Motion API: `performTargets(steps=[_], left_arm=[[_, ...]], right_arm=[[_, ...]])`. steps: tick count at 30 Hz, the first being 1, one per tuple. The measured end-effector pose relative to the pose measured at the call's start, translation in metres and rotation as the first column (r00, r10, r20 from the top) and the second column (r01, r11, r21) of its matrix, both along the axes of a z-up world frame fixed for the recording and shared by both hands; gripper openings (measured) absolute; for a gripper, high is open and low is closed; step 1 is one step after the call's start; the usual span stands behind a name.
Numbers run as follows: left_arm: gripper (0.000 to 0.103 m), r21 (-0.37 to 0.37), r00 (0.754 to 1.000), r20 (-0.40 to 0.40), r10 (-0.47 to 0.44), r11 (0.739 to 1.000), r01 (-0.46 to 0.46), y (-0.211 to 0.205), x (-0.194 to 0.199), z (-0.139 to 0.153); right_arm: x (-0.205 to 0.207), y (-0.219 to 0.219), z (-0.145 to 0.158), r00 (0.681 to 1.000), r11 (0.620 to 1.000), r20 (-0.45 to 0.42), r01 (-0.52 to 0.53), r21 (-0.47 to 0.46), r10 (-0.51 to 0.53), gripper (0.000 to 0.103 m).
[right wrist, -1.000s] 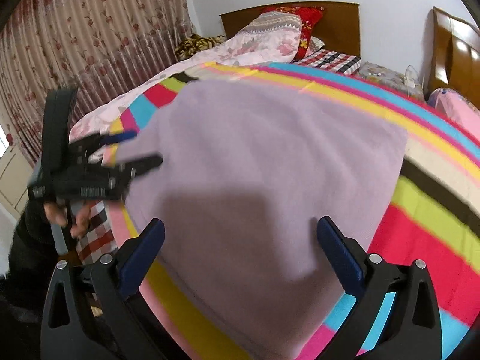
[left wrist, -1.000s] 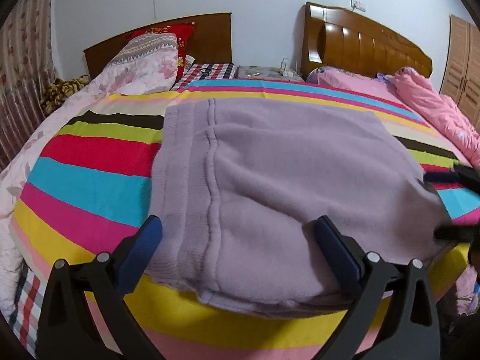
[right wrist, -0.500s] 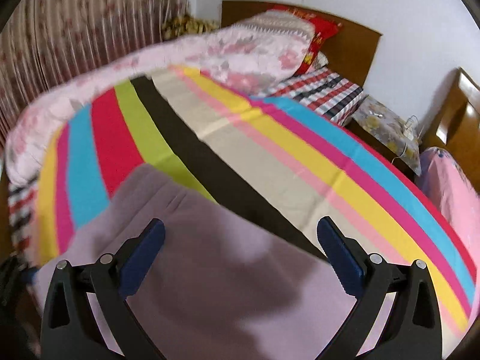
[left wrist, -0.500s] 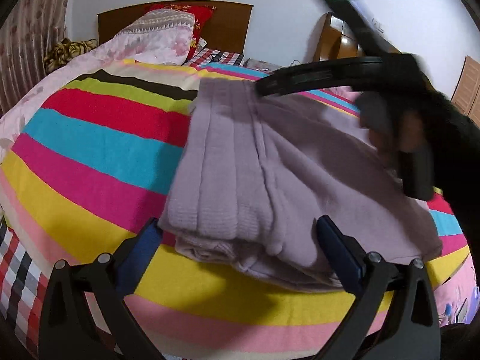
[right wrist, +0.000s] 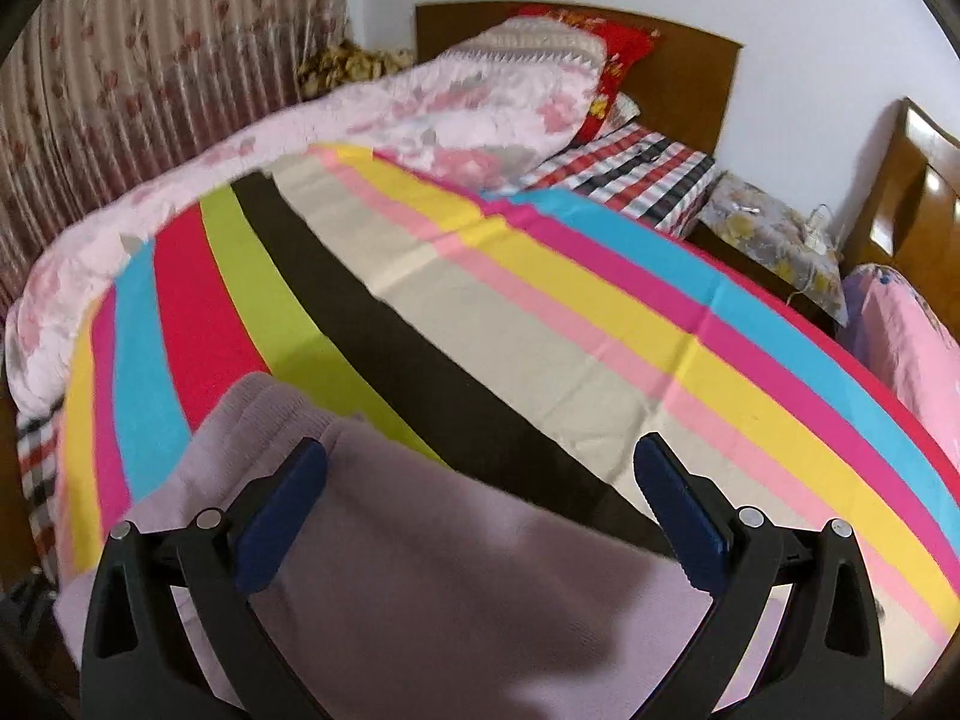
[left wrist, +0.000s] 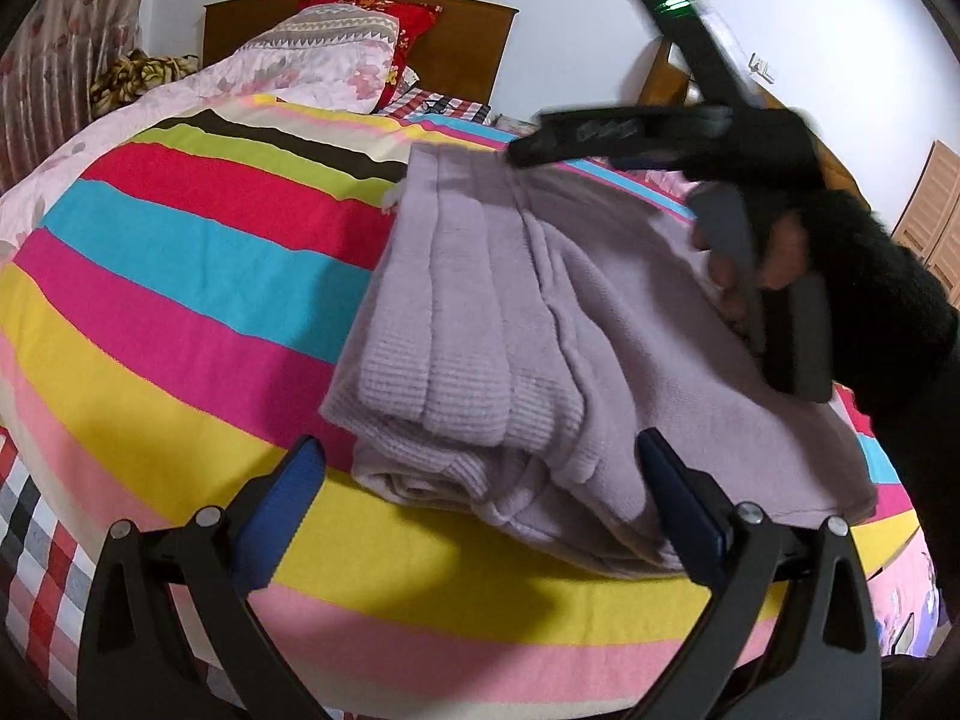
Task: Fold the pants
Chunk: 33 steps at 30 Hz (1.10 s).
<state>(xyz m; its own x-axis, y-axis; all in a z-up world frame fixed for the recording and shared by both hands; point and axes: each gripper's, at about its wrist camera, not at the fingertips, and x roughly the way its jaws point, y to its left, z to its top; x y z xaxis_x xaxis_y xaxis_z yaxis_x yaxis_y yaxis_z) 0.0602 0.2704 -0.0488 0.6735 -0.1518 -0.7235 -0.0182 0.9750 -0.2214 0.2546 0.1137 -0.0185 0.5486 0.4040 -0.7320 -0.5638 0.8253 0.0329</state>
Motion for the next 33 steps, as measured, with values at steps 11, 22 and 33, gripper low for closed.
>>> performTargets(steps=[11,22,33], left_arm=[[0.102,0.038,1.0,0.001,0.027,0.999,-0.027,-0.006,-0.003,0.004],[0.102,0.123,0.996,0.03,0.086,0.988,-0.089,-0.022,-0.013,0.01],[0.101,0.3,0.982,0.084,0.167,0.936,-0.185,-0.056,-0.035,0.042]], right_arm=[[-0.162,-0.112,0.005,0.993,0.991,0.056,-0.1,-0.092,0.106,0.098],[-0.192,-0.19,-0.055,0.998,0.997,-0.012,0.057,0.057,-0.057,0.098],[-0.231,-0.198,-0.048,1.0,0.997,-0.017,0.017,-0.068,-0.019,0.098]])
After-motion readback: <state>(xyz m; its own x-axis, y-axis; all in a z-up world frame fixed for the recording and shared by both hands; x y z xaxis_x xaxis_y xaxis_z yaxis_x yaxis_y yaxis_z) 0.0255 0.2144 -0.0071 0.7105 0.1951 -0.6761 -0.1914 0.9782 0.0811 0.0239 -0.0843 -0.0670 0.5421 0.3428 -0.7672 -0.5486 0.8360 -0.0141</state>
